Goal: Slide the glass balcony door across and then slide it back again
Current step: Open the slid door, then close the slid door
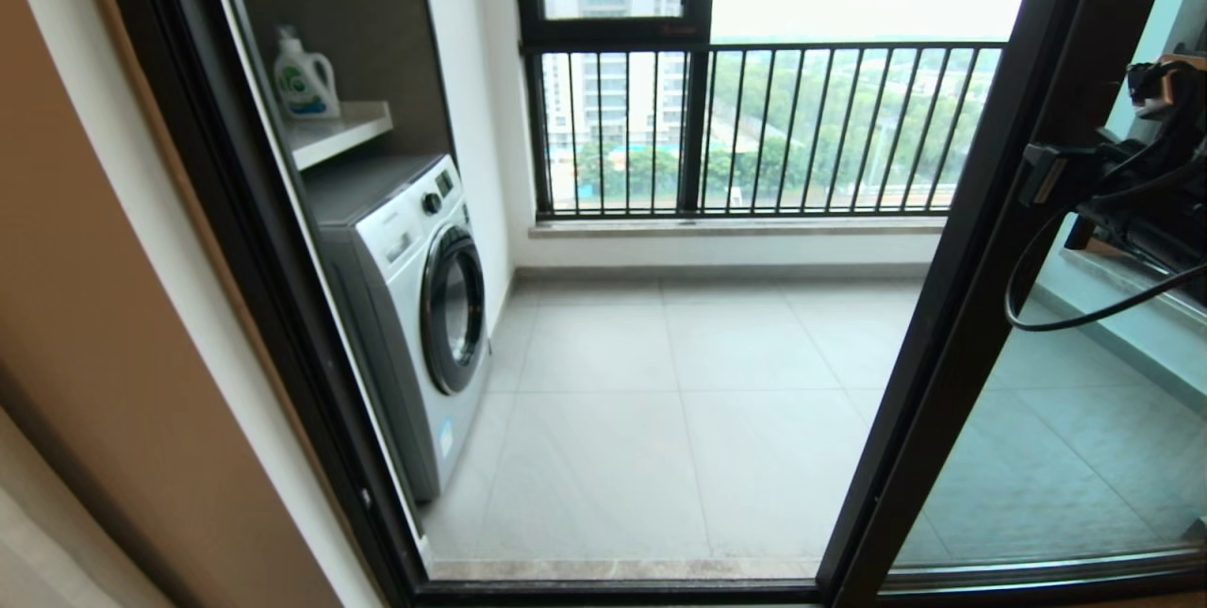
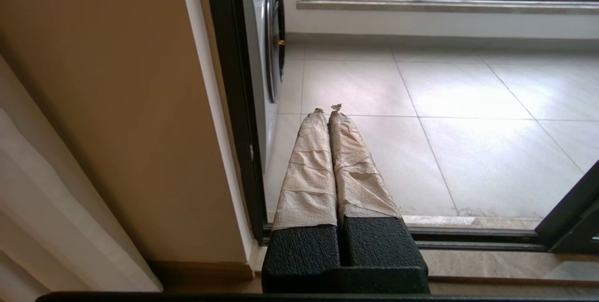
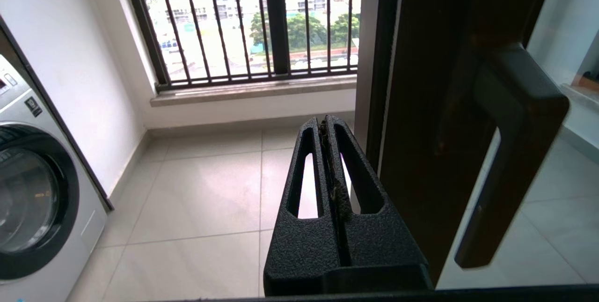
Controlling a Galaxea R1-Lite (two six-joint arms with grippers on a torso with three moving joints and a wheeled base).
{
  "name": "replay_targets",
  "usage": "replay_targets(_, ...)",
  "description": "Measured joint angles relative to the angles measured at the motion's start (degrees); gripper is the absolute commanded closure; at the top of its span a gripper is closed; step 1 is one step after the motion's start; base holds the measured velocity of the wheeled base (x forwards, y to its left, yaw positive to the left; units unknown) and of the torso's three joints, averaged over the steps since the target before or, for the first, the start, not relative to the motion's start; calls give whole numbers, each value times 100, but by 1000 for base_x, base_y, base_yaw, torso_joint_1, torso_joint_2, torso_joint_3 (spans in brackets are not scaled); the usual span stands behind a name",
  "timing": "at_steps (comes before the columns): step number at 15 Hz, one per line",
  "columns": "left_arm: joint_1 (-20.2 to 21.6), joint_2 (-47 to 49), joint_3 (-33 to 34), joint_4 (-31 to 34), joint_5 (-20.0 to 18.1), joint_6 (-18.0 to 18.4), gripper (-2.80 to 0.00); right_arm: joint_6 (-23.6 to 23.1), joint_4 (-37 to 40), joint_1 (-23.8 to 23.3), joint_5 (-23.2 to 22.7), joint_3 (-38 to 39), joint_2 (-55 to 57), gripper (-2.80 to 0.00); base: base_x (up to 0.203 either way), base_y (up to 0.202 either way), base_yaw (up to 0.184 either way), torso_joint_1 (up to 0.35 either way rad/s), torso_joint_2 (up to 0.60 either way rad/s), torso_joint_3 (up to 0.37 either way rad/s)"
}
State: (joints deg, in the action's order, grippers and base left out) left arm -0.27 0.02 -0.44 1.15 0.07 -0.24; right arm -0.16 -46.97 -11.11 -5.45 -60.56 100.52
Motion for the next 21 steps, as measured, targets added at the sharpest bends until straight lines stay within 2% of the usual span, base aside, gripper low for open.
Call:
replay_targets(2,0,-2,0,0,0,-1,0,5,-3,-234,-11,444,-422,0,0,0,0,0,0,0)
replay_targets(4,0,-2,0,-2,-2,0,0,8,-2,-674,-18,632,-676,0,0,0,0,0,0,0)
replay_targets(7,0,-2,0,0,0,2,0,23,11,-1442,-286,668,-746,0,0,0,0,0,0,0)
replay_targets(9,0,-2,0,4,-2,-1,0,37,26,-1789,-472,557,-584,0,0,0,0,0,0,0)
replay_targets(14,0,0,0,0,0,-1,0,191,30,-2045,-477,-235,244,0,0,0,0,0,0,0)
replay_targets(21,0,0,0,0,-1,1,0,191,34,-2152,-402,-1248,1334,0,0,0,0,0,0,0)
